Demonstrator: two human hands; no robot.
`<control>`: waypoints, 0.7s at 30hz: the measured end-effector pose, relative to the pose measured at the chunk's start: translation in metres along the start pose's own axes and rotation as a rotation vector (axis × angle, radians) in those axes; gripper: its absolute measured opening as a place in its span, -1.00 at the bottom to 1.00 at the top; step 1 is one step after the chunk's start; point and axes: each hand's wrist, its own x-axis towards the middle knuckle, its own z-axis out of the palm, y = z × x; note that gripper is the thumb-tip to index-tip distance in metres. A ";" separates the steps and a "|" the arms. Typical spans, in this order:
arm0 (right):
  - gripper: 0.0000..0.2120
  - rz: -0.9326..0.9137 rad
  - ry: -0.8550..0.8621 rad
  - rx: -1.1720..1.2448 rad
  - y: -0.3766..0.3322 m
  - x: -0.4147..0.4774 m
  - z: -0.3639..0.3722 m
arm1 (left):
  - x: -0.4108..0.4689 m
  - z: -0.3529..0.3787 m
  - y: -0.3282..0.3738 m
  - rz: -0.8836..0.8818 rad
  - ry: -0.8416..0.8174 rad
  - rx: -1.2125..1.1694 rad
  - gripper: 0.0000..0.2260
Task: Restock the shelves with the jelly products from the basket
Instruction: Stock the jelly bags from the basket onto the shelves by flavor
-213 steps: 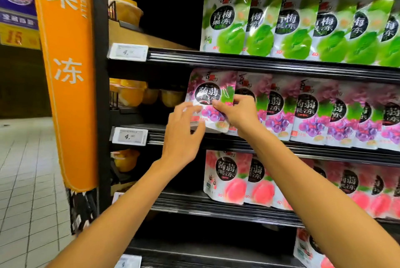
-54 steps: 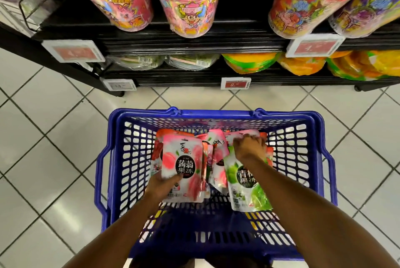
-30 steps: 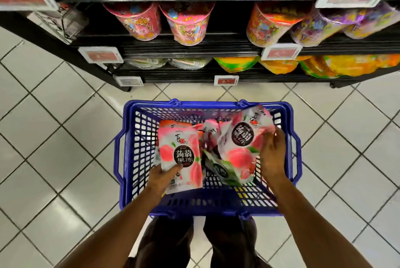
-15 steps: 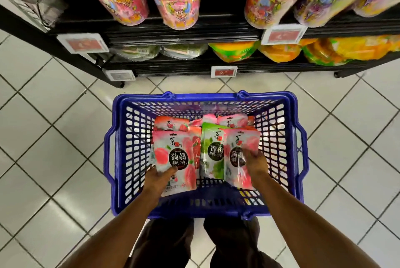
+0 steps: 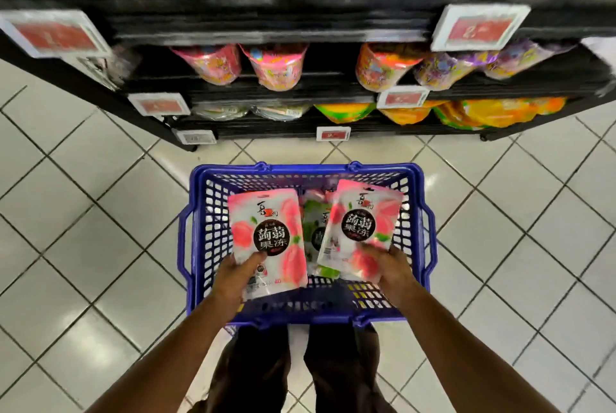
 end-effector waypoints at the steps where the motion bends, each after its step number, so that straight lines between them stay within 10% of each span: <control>1: -0.72 -0.015 -0.055 0.056 -0.015 -0.023 -0.002 | -0.021 -0.003 0.017 0.009 0.001 -0.028 -0.59; 8: -0.96 -0.180 -0.291 0.223 -0.140 -0.210 -0.008 | -0.201 -0.039 0.153 0.200 -0.072 -0.111 -0.91; 21: -0.52 -0.621 -0.469 0.269 -0.321 -0.538 0.009 | -0.505 -0.110 0.358 0.661 -0.284 -0.282 -0.82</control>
